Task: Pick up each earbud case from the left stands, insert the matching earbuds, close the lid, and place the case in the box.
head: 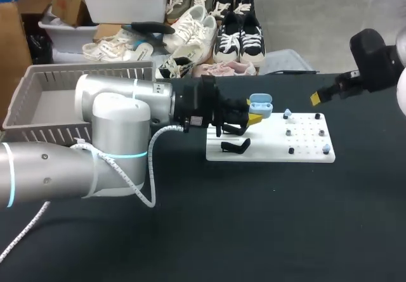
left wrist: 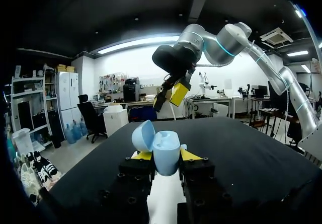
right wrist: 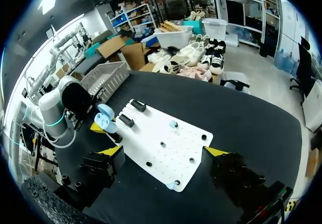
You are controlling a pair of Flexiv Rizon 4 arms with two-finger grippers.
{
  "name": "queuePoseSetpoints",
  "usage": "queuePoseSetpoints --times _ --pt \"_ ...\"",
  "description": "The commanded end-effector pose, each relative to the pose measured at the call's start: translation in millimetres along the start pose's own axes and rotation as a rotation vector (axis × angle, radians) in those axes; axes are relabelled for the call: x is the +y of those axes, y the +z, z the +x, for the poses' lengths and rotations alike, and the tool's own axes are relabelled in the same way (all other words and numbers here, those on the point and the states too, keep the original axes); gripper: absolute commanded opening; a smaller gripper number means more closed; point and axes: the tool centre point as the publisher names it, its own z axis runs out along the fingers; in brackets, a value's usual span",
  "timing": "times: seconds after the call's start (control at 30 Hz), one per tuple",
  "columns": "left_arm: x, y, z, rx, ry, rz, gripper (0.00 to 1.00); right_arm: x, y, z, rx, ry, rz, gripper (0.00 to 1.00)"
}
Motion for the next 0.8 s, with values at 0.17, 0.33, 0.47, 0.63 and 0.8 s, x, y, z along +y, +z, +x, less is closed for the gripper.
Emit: queuePoseSetpoints --times 0.17,0.33,0.47,0.63,0.8 --pt "2.0 -1 3.7 -0.027 -0.027 0.027 0.0 4 -2 4 -0.002 0.01 0.04 1.0" --pt "-3.6 0 5.8 -0.013 -0.024 0.006 0.0 3 -1 4 -0.001 0.01 0.039 1.0" --pt "-8.7 -1 8.1 -0.005 -0.023 -0.002 0.0 2 1 4 -0.002 0.008 0.036 1.0" --pt "-14.2 -3 7.9 -0.003 -0.023 -0.008 0.0 2 3 5 0.0 0.007 0.031 1.0" --pt "-16.0 -5 10.0 0.003 -0.028 -0.02 0.0 3 3 6 0.0 0.005 0.029 1.0"
